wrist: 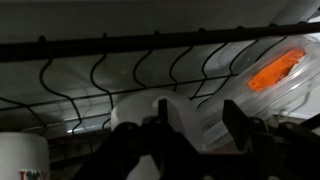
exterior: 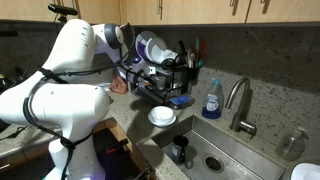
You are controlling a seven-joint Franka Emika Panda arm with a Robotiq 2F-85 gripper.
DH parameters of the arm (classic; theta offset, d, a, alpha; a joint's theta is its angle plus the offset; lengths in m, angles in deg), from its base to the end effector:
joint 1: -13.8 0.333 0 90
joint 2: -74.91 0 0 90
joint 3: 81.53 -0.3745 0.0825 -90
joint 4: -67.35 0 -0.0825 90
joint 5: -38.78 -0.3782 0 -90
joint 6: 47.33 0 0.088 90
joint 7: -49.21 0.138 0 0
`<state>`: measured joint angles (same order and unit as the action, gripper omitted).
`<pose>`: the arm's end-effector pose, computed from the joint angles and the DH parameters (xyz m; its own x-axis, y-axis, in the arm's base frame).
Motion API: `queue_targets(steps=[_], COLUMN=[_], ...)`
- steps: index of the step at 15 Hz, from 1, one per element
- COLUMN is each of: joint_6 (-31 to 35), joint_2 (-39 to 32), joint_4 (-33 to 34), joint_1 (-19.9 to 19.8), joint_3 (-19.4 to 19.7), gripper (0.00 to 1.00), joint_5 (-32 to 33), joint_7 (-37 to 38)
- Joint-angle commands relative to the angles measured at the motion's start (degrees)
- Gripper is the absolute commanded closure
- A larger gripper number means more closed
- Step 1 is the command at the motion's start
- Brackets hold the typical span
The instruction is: Pick up the white mug and put it on the bottom shelf of the dishrack
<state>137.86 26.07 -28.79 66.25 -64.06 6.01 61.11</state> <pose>0.6330 0.4405 0.2305 0.7652 -0.0954 0.6366 0.0960 -0.9610 -0.2594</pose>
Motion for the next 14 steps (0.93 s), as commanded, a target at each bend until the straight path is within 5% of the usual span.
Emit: queue_targets(steps=[1,3,14], joint_6=[-2.6,-2.5,-1.4], joint_2=[-1.4,-1.2,1.6], joint_4=[2.0,1.8,-2.0], joint_1=[0.2,0.1,0.0], joint_3=[1.3,1.2,-0.3], gripper=[0.2,0.01,0.0], joint_5=[-0.8,-0.8,-0.7], joint_7=[1.7,1.6,0.5])
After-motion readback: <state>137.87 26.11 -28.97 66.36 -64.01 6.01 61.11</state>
